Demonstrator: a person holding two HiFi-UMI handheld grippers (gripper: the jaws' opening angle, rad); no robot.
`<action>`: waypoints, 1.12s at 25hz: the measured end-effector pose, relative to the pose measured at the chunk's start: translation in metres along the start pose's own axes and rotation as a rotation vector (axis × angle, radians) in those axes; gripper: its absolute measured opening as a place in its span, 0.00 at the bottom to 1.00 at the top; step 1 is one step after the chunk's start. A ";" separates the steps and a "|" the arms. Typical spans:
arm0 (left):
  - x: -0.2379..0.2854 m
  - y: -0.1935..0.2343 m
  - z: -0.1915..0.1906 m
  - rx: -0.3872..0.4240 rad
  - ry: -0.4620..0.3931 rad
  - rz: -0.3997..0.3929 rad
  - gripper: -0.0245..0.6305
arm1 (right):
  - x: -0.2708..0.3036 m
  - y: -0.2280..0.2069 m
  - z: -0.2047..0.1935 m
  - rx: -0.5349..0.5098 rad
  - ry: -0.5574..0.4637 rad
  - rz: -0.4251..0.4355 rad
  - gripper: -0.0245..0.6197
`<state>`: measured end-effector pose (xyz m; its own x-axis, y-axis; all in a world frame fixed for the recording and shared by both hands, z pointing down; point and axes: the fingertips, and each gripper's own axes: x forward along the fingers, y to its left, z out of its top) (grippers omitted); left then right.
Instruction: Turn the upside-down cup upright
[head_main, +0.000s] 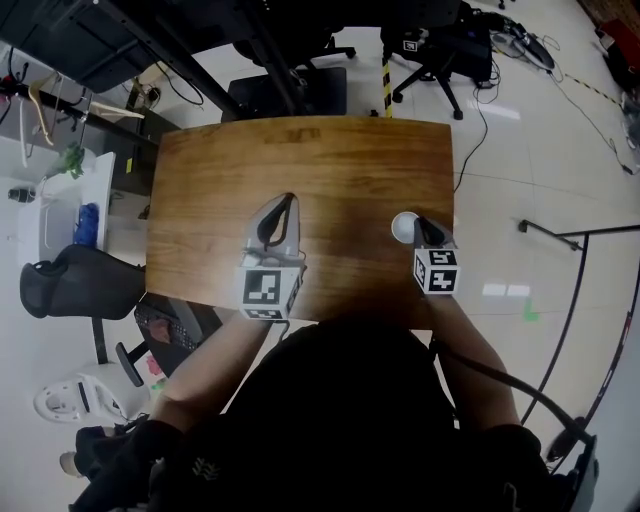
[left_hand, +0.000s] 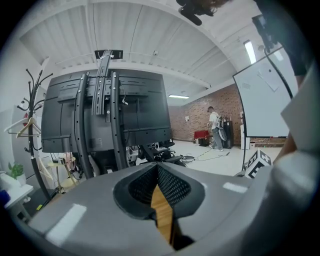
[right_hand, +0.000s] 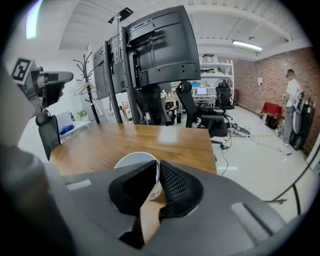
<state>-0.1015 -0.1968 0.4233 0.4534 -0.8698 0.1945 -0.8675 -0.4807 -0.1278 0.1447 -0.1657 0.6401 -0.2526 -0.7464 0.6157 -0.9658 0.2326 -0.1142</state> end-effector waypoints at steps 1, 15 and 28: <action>-0.001 0.001 -0.001 -0.001 0.003 0.005 0.04 | -0.002 -0.002 0.002 -0.026 -0.011 -0.019 0.07; -0.019 -0.003 -0.001 -0.002 0.002 0.037 0.04 | -0.001 0.044 0.006 -0.419 0.048 -0.034 0.10; -0.049 0.025 0.008 0.035 0.004 0.121 0.04 | 0.020 0.063 -0.005 -0.100 -0.088 0.120 0.17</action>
<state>-0.1439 -0.1676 0.4023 0.3451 -0.9212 0.1797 -0.9081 -0.3761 -0.1843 0.0792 -0.1629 0.6485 -0.3743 -0.7602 0.5310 -0.9189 0.3812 -0.1020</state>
